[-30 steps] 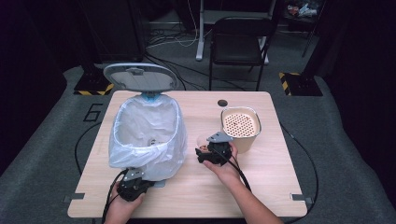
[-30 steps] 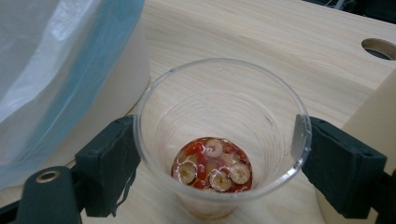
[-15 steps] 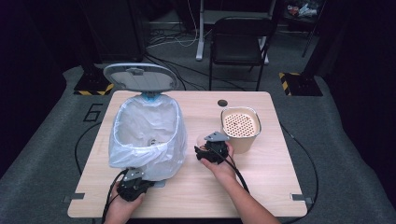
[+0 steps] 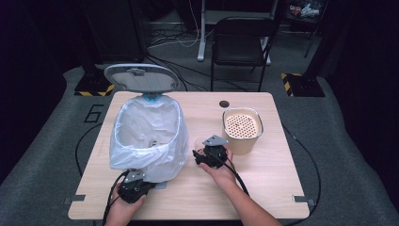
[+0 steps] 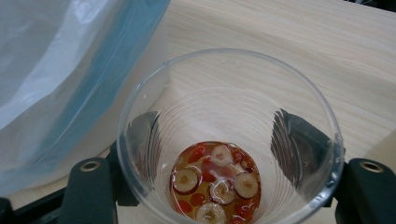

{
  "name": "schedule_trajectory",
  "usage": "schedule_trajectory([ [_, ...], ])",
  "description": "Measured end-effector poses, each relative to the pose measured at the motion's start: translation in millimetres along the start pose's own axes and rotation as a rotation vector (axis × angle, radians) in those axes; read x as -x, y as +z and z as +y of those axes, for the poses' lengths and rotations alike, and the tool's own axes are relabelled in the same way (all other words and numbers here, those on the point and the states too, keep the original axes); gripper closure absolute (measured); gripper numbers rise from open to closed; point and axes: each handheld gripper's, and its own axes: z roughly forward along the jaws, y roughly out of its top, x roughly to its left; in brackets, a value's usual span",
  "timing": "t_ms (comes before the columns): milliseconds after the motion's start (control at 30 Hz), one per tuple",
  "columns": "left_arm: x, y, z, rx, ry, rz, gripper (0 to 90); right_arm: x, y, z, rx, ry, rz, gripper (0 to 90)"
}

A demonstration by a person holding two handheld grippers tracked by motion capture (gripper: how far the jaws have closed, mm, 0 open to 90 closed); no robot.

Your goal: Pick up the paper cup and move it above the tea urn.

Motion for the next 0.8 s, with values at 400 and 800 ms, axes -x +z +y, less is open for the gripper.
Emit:
schedule_trajectory([
  [400, 0.5, -0.1, 0.2, -0.003, 0.000, 0.005, 90.0, 12.4, -53.7, -17.6, -0.006, -0.023, 0.004, 32.0],
  [800, 0.5, -0.1, 0.2, -0.003, 0.000, 0.006, 90.0, 53.5, -91.5, -43.0, -0.017, 0.032, -0.095, 32.0],
])
